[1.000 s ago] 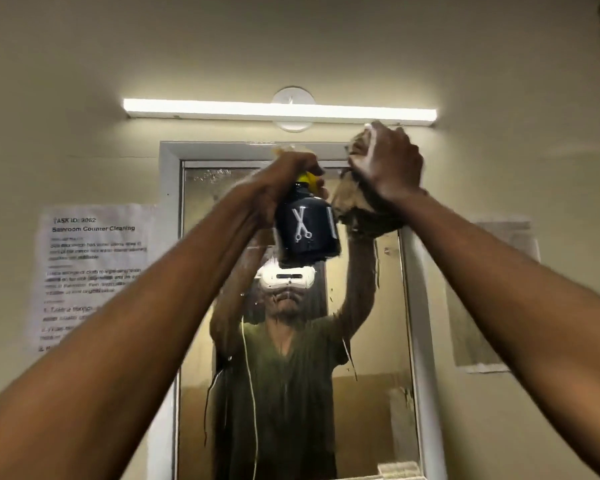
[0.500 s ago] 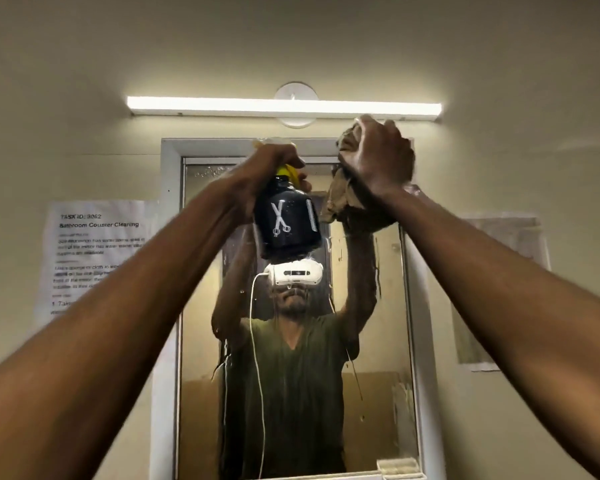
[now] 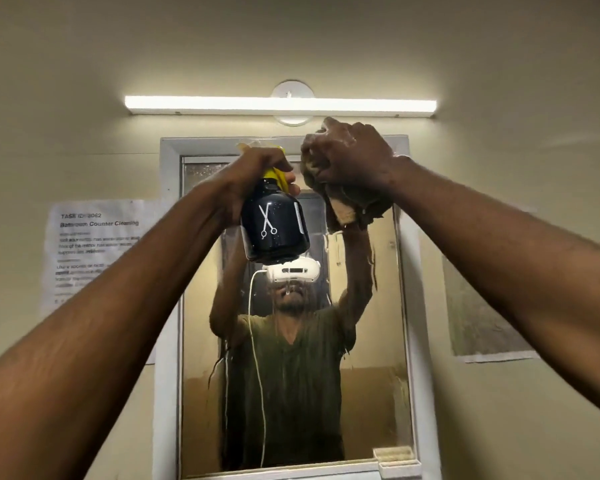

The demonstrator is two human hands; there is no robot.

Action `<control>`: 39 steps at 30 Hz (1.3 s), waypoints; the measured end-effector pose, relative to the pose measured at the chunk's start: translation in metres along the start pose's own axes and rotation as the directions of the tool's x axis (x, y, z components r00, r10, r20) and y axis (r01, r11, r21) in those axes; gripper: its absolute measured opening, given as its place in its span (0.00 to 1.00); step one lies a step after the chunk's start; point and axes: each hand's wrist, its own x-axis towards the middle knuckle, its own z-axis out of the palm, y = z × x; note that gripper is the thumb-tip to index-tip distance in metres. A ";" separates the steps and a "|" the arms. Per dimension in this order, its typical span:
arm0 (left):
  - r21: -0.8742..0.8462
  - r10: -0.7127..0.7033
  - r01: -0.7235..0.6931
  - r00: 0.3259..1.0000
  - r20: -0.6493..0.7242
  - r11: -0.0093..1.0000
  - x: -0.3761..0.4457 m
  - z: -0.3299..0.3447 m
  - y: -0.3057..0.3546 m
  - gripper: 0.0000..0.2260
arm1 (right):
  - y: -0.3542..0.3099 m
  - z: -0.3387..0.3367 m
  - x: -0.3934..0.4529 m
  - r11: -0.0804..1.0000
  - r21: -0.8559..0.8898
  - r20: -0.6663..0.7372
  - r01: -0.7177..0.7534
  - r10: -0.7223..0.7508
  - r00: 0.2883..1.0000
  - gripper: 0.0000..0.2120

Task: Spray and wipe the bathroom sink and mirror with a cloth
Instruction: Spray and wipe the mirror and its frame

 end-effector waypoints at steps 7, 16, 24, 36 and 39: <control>0.013 0.050 -0.051 0.993 0.108 0.999 0.013 0.055 0.000 0.06 | 0.057 0.002 -0.042 0.978 -0.033 -0.004 -0.204 0.204 0.979 0.25; 0.020 0.058 -0.061 0.990 0.131 0.998 0.023 0.089 0.000 0.05 | 0.087 0.002 -0.058 0.914 0.028 -0.023 -0.404 0.405 0.914 0.29; 0.037 0.063 -0.068 0.992 0.108 0.997 0.015 0.104 -0.004 0.05 | 0.085 -0.001 -0.070 0.877 0.083 -0.050 -0.473 0.478 0.877 0.24; 0.017 -0.023 0.021 0.996 0.089 1.000 -0.017 0.114 -0.051 0.15 | 0.031 0.034 -0.160 0.872 0.195 -0.004 -0.449 0.459 0.888 0.17; 0.053 -0.012 0.009 0.998 0.060 0.999 -0.028 0.122 -0.062 0.09 | 0.031 0.026 -0.170 0.800 0.335 0.102 -0.498 0.494 0.863 0.18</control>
